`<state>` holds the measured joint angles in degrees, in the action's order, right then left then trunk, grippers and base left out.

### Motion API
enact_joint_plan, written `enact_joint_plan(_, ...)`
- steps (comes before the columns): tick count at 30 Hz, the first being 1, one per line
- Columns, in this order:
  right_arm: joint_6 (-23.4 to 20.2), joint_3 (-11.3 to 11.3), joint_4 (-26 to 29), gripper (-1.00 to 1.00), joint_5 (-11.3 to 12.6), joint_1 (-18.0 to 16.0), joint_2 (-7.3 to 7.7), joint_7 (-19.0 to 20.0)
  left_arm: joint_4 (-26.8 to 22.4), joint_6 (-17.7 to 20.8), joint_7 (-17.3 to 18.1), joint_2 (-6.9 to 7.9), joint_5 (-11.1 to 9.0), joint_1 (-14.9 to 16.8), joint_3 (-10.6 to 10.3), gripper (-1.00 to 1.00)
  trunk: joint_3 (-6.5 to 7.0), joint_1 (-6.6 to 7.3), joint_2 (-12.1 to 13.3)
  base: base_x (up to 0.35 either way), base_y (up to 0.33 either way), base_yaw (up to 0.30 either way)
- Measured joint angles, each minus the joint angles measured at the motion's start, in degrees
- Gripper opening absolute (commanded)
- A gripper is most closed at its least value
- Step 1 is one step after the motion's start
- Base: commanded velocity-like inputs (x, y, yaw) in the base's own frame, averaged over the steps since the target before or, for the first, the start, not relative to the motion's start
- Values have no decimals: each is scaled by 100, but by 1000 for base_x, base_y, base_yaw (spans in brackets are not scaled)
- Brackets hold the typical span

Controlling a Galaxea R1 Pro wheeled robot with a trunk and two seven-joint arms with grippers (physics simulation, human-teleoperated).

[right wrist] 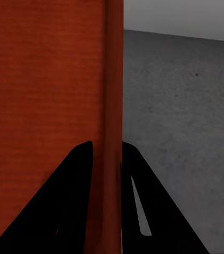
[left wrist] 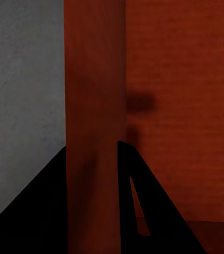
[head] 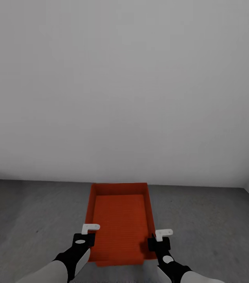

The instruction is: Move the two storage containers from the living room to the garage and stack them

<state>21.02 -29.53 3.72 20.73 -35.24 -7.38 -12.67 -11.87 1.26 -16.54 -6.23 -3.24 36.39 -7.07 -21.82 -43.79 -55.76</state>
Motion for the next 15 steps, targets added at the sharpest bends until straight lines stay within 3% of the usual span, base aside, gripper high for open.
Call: enact_joint_plan(15, 0, 0, 0, -100, 0, 0, 0, 0, 0, 0, 0, 0, 0, 0, 0, -100, -136, 0, 0, 0, 0, 0)
